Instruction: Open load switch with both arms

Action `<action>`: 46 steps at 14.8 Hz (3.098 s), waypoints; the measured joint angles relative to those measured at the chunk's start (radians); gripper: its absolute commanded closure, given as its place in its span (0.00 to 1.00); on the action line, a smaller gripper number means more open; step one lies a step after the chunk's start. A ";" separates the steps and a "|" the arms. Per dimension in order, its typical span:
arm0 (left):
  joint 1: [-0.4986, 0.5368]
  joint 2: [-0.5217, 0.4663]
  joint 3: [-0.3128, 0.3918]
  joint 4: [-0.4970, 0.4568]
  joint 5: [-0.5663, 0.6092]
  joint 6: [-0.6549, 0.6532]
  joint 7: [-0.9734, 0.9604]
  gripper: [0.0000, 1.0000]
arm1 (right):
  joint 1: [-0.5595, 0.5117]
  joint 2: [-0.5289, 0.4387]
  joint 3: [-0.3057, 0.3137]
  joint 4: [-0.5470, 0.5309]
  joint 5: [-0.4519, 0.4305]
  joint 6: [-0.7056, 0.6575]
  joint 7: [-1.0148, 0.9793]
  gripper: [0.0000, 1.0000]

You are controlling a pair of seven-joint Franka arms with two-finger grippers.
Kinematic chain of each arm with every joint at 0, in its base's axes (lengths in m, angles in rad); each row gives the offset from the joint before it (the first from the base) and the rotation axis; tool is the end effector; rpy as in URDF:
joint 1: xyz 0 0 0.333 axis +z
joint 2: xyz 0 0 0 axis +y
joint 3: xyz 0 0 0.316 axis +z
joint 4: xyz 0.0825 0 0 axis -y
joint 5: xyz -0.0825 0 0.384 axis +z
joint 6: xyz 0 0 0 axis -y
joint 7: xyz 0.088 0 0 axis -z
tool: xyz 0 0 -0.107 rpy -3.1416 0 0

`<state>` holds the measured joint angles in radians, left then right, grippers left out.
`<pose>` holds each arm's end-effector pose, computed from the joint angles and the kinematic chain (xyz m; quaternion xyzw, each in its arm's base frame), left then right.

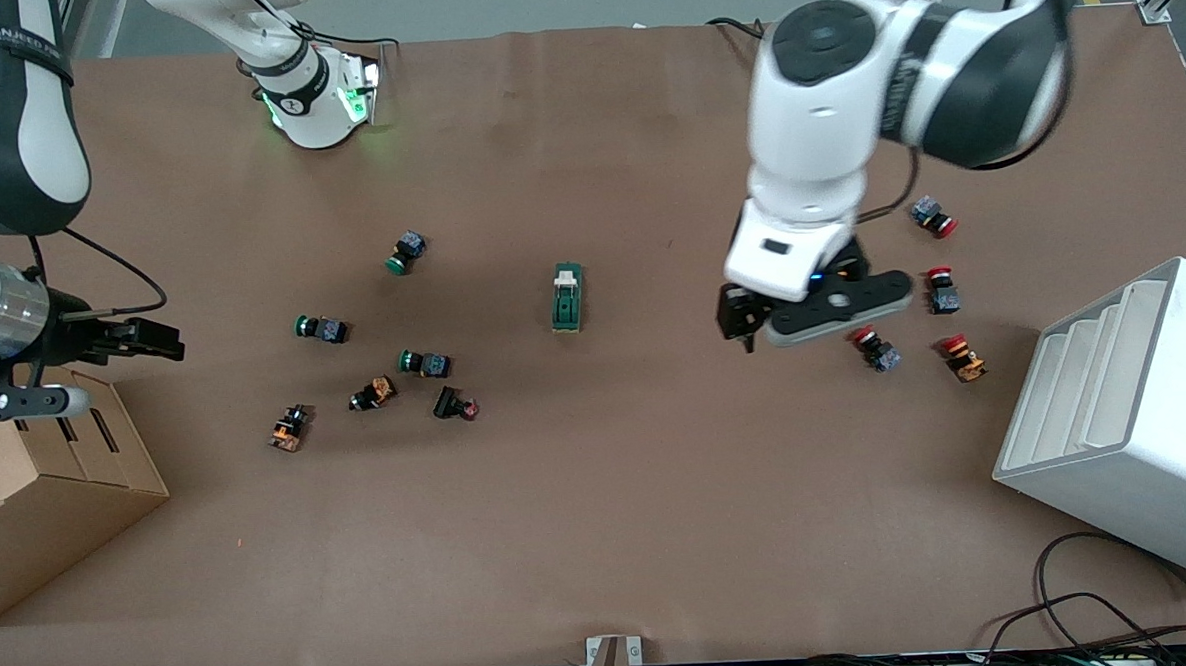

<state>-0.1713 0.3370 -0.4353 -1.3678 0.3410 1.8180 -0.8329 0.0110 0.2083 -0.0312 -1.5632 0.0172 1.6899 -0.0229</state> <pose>0.5893 -0.3192 0.5564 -0.9877 -0.0982 -0.1185 0.0274 0.6177 -0.0092 0.5156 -0.9992 -0.0002 0.0406 0.0061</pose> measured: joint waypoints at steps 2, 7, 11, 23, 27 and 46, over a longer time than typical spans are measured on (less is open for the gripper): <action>0.006 -0.049 0.071 0.000 -0.122 -0.016 0.117 0.00 | 0.000 -0.022 -0.002 -0.001 0.000 -0.001 0.000 0.00; 0.060 -0.169 0.181 -0.002 -0.237 -0.144 0.403 0.00 | 0.003 -0.087 -0.002 -0.002 0.000 -0.054 0.044 0.00; 0.086 -0.227 0.230 -0.026 -0.258 -0.205 0.595 0.00 | 0.004 -0.105 -0.002 -0.002 0.000 -0.064 0.054 0.00; 0.095 -0.452 0.329 -0.285 -0.342 -0.272 0.725 0.00 | 0.008 -0.106 -0.001 0.066 0.001 -0.082 0.056 0.00; 0.103 -0.477 0.334 -0.327 -0.342 -0.264 0.725 0.00 | 0.008 -0.106 -0.001 0.071 0.027 -0.089 0.057 0.00; 0.133 -0.481 0.335 -0.341 -0.343 -0.240 0.729 0.00 | 0.008 -0.257 -0.006 0.018 0.037 -0.304 0.057 0.00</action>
<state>-0.0384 -0.1442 -0.1008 -1.7091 -0.0022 1.5779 -0.1039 0.0190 -0.0487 -0.0374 -1.5449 0.0542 1.3863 0.0337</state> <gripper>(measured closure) 0.000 0.000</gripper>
